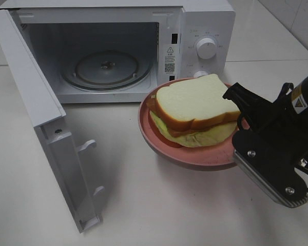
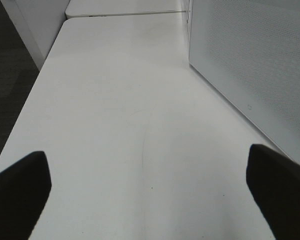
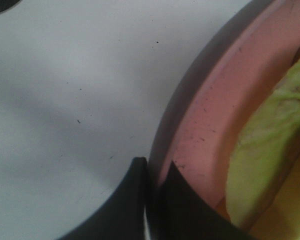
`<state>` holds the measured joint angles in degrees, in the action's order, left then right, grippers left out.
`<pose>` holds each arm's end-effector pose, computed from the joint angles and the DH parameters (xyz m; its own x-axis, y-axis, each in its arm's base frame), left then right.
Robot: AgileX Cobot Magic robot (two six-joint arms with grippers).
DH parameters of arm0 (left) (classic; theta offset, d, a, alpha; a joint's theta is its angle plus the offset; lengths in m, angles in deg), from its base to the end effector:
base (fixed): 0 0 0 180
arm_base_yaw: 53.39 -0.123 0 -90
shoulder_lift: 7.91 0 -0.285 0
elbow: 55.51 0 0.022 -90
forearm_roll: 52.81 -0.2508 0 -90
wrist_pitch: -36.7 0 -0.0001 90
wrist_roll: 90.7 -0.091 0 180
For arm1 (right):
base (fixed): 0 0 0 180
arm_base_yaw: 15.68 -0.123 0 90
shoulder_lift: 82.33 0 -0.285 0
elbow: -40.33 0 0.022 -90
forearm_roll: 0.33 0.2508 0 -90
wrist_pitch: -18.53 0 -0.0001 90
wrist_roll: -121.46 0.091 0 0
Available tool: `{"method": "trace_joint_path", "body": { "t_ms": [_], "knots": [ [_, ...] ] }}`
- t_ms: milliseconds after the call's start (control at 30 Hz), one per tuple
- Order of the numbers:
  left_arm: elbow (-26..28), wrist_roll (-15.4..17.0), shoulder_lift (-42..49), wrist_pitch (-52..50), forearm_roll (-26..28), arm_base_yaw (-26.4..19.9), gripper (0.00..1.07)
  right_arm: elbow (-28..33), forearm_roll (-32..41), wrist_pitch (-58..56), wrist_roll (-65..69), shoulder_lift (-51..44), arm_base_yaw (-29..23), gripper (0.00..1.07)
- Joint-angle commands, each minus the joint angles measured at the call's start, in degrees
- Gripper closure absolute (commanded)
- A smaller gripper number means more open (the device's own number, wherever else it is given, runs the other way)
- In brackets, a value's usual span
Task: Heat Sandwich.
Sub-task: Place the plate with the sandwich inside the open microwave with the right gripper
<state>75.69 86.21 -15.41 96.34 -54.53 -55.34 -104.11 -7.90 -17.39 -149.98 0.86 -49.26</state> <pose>-0.0044 0.0022 0.2778 -0.4399 0.0541 -0.8964 -0.0270 0.9969 0.0734 0.2003 0.1245 0.2228 0.6182 -0.7758 0.1261 -0.6759 -0.6066 -0.4186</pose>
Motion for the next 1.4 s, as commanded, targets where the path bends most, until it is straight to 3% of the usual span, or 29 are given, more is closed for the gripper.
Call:
{"method": "trace_joint_path", "body": {
  "t_ms": [33,700,1000,1400],
  "knots": [
    [-0.1,0.4,1.5,-0.3,0.0,-0.1,0.07,0.2,0.5,0.7,-1.0,-0.5,0.3,1.07],
    [-0.1,0.4,1.5,-0.3,0.0,-0.1,0.07,0.2,1.7,5.2,-1.7,-0.4,0.2,1.07],
    [-0.1,0.4,1.5,-0.3,0.0,-0.1,0.07,0.2,1.5,7.1,-1.7,1.6,-2.5,1.07],
    [-0.1,0.4,1.5,-0.3,0.0,-0.1,0.07,-6.5,1.5,7.4,-1.8,8.8,-3.7,1.07]
  ]
}}
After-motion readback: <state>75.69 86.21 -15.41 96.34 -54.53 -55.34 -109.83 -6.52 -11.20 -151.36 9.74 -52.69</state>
